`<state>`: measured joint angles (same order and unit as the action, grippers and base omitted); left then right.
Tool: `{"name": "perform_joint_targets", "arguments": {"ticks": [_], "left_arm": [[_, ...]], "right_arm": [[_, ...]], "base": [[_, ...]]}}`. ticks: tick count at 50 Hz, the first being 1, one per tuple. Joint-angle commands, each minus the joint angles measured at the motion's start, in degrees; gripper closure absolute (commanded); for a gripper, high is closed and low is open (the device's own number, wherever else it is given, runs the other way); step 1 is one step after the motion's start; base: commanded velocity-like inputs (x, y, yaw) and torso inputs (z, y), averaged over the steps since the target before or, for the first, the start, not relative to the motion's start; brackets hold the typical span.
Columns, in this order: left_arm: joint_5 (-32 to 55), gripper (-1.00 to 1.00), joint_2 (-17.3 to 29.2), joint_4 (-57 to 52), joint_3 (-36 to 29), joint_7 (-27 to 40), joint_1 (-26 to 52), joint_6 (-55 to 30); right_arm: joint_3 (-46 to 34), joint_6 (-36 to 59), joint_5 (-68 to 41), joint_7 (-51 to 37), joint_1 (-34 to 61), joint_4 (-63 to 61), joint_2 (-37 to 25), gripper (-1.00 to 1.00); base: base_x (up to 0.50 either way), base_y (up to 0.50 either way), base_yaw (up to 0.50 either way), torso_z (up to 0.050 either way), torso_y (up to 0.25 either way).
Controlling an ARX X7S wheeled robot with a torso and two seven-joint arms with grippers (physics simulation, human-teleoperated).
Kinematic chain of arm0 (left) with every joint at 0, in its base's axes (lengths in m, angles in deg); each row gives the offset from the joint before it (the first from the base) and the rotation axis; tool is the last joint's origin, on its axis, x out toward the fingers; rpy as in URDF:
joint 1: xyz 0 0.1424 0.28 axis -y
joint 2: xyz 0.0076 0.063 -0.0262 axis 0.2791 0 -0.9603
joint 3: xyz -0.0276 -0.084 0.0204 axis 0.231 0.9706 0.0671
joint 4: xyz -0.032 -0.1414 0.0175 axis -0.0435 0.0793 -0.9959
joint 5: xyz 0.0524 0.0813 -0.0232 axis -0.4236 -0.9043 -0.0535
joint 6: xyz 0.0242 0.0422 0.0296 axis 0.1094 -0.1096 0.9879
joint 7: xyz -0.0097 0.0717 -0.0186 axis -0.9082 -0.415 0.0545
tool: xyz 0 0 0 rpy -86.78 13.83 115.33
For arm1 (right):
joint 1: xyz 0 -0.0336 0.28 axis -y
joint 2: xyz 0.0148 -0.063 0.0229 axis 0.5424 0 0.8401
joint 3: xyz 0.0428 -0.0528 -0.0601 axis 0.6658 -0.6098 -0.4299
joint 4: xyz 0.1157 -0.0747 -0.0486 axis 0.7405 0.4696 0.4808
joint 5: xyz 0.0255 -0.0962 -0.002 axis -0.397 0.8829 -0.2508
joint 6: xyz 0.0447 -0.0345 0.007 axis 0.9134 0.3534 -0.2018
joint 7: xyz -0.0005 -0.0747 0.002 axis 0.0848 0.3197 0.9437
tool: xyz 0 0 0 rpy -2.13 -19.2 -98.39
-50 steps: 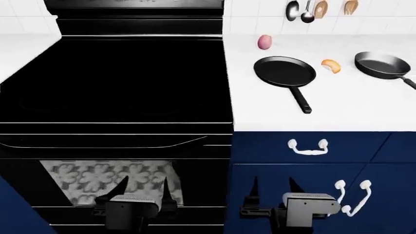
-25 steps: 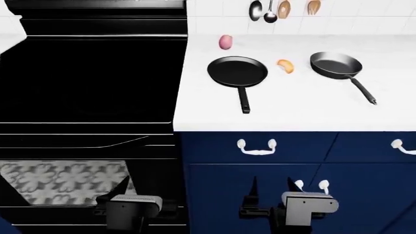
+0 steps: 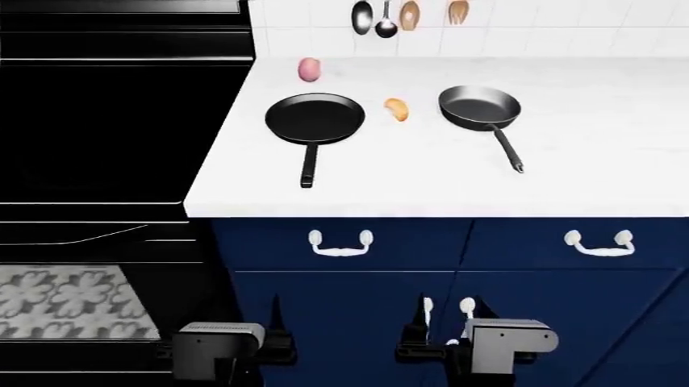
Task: Place both pans onto different burners. Then place the onion and the sushi on different pans.
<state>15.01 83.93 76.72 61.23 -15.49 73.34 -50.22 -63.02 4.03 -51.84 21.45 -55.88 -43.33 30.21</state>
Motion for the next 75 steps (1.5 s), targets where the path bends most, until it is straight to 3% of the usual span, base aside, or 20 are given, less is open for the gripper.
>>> {"name": "perform_joint_targets", "arguments": {"ticks": [1, 19, 27, 32, 41, 47, 51, 63, 75], "left_arm": [[0.6, -1.00, 0.4, 0.1, -0.4, 0.5, 0.0, -0.1], [1.1, -1.00, 3.0, -2.6, 0.3, 1.9, 0.7, -2.9], [9.4, -1.00, 11.7, -24.8, 2.7, 1.9, 0.2, -26.4], [18.5, -1.00, 17.1, -41.4, 7.4, 5.6, 4.3, -45.5], [28.2, -1.00, 21.0, -49.9, 15.0, 9.9, 14.1, -61.4], [32.5, -1.00, 22.8, -53.0, 17.5, 12.0, 19.6, -68.3], [36.5, -1.00, 22.9, -54.2, 20.2, 13.6, 23.5, -73.6], [39.4, -1.00, 23.7, -54.8, 20.5, 15.6, 26.6, -76.1], [38.9, -1.00, 24.8, -54.0, 19.8, 15.7, 24.9, -73.4]], "right_arm": [[-0.5, -0.3, -0.4, -0.5, 0.2, 0.5, -0.4, -1.00], [-0.2, 3.0, -3.1, -0.9, -0.3, -5.0, -2.4, -1.00], [1.1, 23.3, -6.2, -3.0, -0.9, -25.8, -10.1, -1.00], [4.8, 39.9, -12.5, -4.5, 2.5, -38.3, -15.0, -1.00], [12.3, 69.2, -23.9, -9.9, 16.1, -54.9, -18.3, -1.00], [22.3, 82.5, -32.1, -11.7, 24.8, -60.3, -15.1, -1.00], [25.2, 84.7, -37.7, -15.3, 26.9, -60.3, -15.2, -1.00], [27.3, 85.9, -45.7, -20.2, 29.2, -58.8, -15.8, -1.00], [24.5, 82.0, -47.8, -23.4, 28.6, -56.9, -17.4, -1.00]], "base": [[0.00, -0.50, 0.00, 0.000, 0.000], [0.00, -0.37, 0.00, 0.000, 0.000], [0.00, 0.00, 0.00, 0.000, 0.000], [0.00, 0.00, 0.00, 0.000, 0.000], [0.00, 0.00, 0.00, 0.000, 0.000], [0.11, 0.00, 0.00, 0.000, 0.000], [0.50, 0.00, 0.00, 0.000, 0.000], [0.50, -0.01, 0.00, 0.000, 0.000], [0.50, -0.07, 0.00, 0.000, 0.000]]}}
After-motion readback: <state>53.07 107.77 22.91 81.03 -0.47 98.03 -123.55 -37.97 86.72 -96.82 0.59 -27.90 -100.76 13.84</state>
